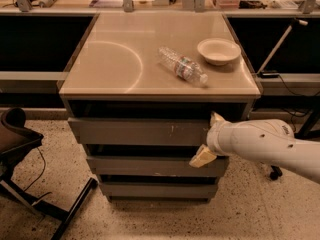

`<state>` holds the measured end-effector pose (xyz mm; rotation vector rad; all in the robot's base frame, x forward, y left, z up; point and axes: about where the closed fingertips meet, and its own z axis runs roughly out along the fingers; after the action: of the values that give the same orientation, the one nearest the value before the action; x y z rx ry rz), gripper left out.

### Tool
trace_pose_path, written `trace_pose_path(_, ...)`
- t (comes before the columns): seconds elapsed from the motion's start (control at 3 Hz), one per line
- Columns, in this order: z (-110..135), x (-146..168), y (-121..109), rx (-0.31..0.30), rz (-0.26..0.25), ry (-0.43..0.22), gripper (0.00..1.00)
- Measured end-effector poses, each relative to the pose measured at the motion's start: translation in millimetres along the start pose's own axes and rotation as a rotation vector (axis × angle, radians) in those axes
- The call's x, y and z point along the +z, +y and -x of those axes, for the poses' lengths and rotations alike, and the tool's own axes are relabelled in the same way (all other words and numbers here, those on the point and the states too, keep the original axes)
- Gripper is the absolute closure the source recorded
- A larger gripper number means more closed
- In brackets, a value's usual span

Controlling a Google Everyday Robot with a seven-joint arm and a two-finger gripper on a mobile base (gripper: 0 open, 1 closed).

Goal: Open top drawer

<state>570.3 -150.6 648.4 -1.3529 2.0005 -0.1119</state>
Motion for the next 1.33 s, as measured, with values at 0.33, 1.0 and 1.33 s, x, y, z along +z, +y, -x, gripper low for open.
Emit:
trace_pose_path(0.33, 0, 16, 14, 0.067, 0.096, -0.042, 0.0)
trace_pose_path(1.0, 7, 15, 17, 0.108, 0.149, -0.08, 0.0)
trace_pose_path(1.33, 36, 13, 9, 0.035, 0.131, -0.075, 0.0)
